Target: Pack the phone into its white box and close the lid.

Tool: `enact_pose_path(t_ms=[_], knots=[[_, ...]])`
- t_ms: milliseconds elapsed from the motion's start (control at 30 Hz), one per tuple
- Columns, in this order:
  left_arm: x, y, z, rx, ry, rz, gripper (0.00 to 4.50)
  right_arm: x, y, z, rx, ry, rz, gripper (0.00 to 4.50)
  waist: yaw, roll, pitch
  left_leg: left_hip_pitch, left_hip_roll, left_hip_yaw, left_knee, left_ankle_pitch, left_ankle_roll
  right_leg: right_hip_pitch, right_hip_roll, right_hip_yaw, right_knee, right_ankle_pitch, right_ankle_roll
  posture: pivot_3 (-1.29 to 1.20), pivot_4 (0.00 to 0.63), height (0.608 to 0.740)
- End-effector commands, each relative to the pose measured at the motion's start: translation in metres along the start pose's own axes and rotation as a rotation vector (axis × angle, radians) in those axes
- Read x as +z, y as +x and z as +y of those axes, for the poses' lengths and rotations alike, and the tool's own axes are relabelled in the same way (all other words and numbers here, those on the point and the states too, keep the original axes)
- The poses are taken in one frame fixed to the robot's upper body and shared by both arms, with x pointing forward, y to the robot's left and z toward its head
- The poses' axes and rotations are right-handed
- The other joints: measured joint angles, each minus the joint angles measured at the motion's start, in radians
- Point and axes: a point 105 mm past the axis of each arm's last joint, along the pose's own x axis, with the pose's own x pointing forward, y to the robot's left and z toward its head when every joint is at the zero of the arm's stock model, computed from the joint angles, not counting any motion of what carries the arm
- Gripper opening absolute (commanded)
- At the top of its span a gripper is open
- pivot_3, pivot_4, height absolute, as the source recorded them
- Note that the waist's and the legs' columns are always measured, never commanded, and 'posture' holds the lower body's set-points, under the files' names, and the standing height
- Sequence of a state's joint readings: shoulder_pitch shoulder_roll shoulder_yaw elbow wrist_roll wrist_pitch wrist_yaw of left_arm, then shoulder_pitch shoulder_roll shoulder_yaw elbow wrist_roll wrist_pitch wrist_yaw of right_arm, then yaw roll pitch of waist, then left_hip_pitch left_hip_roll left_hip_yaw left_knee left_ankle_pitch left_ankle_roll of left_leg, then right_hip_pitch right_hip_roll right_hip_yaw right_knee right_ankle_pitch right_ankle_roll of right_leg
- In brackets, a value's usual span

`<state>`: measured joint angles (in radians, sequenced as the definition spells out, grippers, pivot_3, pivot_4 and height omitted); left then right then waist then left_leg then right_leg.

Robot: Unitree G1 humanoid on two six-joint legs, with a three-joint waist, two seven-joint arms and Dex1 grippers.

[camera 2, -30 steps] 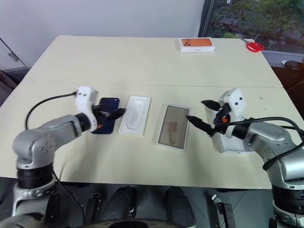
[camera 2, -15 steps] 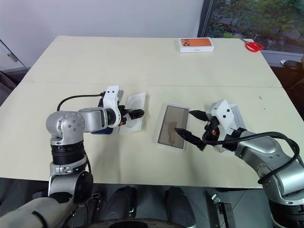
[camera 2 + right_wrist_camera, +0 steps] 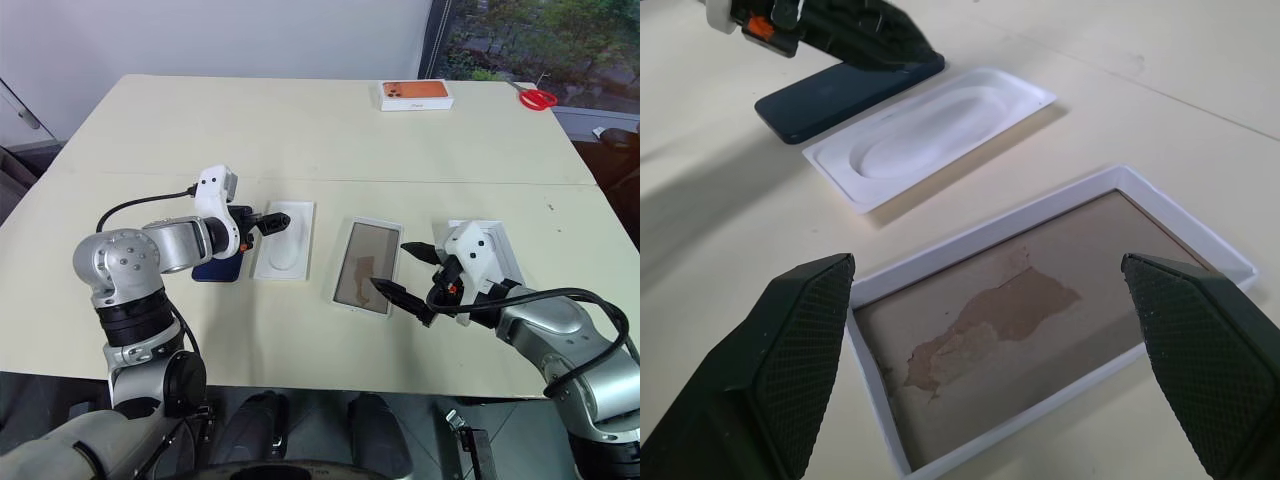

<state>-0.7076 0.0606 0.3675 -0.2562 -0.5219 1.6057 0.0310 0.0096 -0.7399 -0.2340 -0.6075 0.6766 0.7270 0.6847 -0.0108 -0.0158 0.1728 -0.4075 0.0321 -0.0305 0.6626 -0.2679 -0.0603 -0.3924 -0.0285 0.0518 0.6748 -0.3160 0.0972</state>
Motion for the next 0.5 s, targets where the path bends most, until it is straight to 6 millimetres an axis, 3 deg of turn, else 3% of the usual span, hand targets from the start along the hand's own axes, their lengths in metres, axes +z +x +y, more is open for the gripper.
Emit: enact_pose_path(t_ms=[33, 333, 500], knots=[[-0.001, 0.002, -0.004, 0.001, 0.005, 0.009, 4.50, 0.010, 0.000, 0.004, 0.013, -0.049, -0.034, 4.48, 0.000, 0.000, 0.000, 0.000, 0.000, 0.000, 0.000, 0.000, 0.000, 0.000, 0.000, 0.000, 0.000, 0.000, 0.000, 0.00, 0.150, 0.731], [-0.017, 0.013, 0.000, 0.044, 0.005, 0.088, 4.50, 0.011, -0.002, 0.003, -0.004, -0.061, -0.039, 4.48, 0.000, 0.000, 0.000, 0.000, 0.000, 0.000, 0.000, 0.000, 0.000, 0.000, 0.000, 0.000, 0.000, 0.000, 0.000, 0.00, 0.150, 0.731], [-0.025, 0.018, -0.007, -0.014, -0.026, 0.118, 4.50, 0.011, -0.004, 0.002, -0.013, -0.066, -0.036, 4.48, 0.000, 0.000, 0.000, 0.000, 0.000, 0.000, 0.000, 0.000, 0.000, 0.000, 0.000, 0.000, 0.000, 0.000, 0.000, 0.00, 0.150, 0.731]])
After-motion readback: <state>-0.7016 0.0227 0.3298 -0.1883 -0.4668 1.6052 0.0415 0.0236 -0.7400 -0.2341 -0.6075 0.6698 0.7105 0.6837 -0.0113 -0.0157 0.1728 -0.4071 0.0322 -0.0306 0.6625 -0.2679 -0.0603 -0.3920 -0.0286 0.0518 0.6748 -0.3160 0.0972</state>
